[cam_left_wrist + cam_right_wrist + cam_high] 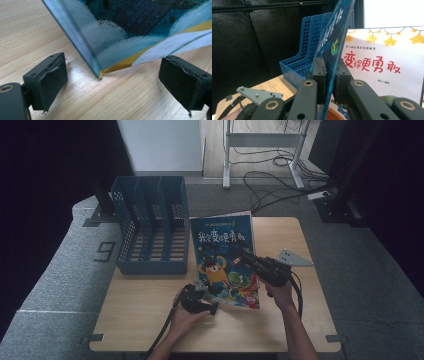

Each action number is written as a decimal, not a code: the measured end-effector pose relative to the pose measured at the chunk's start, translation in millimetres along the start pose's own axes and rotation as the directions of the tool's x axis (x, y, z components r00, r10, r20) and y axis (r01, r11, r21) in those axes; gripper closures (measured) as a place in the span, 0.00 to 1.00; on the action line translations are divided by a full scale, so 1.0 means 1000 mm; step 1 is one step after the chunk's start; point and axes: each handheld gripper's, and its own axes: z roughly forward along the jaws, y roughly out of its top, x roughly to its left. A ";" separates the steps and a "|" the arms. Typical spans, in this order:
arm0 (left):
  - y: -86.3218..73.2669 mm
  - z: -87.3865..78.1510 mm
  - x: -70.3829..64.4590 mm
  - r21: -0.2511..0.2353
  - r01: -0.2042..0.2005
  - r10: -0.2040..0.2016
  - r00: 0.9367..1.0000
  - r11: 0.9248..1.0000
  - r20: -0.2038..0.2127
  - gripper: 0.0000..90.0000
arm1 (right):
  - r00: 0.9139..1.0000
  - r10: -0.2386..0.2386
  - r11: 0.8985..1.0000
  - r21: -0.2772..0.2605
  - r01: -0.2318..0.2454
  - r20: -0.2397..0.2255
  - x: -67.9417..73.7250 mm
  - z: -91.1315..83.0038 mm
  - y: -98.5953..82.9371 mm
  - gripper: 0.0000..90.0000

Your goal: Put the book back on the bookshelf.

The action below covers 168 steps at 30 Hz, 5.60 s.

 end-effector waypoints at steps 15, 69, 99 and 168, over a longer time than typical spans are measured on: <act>-0.005 -0.002 -0.004 -0.012 -0.016 0.016 1.000 1.000 -0.009 0.10 | 1.000 0.005 1.000 -0.005 -0.006 -0.030 0.007 -0.019 -0.009 0.92; 0.029 -0.062 0.013 -0.350 0.001 0.014 0.999 0.937 0.039 0.25 | 0.998 -0.008 0.997 0.081 0.014 -0.069 0.017 -0.066 -0.031 0.91; 0.037 -0.076 -0.003 -0.464 -0.055 0.091 0.994 0.884 0.055 0.35 | 1.000 -0.025 0.996 0.090 0.023 0.016 0.009 -0.068 -0.040 0.80; 0.037 -0.092 -0.008 -0.522 -0.088 0.159 0.983 0.848 0.093 0.54 | 0.960 0.052 0.997 0.046 -0.068 0.276 -0.006 -0.075 -0.037 0.36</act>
